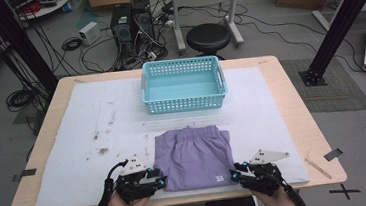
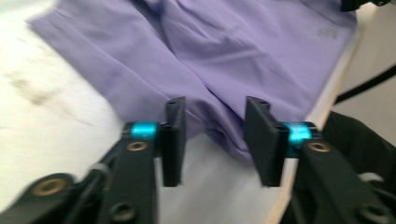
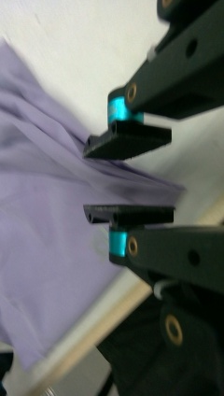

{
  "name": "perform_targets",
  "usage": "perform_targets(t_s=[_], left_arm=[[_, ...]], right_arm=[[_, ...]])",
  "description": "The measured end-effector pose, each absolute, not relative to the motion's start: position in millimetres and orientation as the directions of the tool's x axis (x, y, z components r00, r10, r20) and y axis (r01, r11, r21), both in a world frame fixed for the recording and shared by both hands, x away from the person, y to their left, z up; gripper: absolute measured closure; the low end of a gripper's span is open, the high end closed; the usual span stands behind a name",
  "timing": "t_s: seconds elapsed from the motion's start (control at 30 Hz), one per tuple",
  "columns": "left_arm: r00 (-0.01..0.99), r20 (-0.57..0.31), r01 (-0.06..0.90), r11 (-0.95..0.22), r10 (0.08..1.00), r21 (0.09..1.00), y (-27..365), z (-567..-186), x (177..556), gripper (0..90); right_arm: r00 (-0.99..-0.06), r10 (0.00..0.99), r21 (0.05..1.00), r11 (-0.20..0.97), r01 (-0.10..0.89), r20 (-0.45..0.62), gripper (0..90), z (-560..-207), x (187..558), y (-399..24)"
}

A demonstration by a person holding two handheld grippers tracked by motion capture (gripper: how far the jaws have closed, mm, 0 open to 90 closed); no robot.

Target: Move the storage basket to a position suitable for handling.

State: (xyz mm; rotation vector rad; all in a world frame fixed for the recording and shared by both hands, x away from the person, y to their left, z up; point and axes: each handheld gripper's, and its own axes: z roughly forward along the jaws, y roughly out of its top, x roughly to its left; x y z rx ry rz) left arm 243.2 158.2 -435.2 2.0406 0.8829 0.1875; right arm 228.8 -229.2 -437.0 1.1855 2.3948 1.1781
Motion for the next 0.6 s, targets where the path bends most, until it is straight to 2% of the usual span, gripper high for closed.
perform_targets(t_s=[0.13, 0.33, 0.6], left_arm=[[0.734, -0.189, 0.51, -0.345, 0.653, 0.788, 158.2, -427.7, 255.1, 48.6], [0.752, -0.17, 0.487, -0.362, 0.638, 0.795, 148.2, -420.3, 278.3, 49.2], [0.75, -0.188, 0.519, -0.388, 0.634, 0.762, 129.2, -427.6, 305.6, 53.8]], right_arm=[[-0.618, 0.776, 0.772, 0.318, 0.551, 0.122, 58.1, -429.4, 240.5, -233.1], [-0.598, 0.795, 0.803, 0.288, 0.521, 0.102, 58.1, -420.1, 270.6, -229.7], [-0.602, 0.789, 0.757, 0.32, 0.57, 0.12, 60.8, -428.4, 304.3, -206.4]])
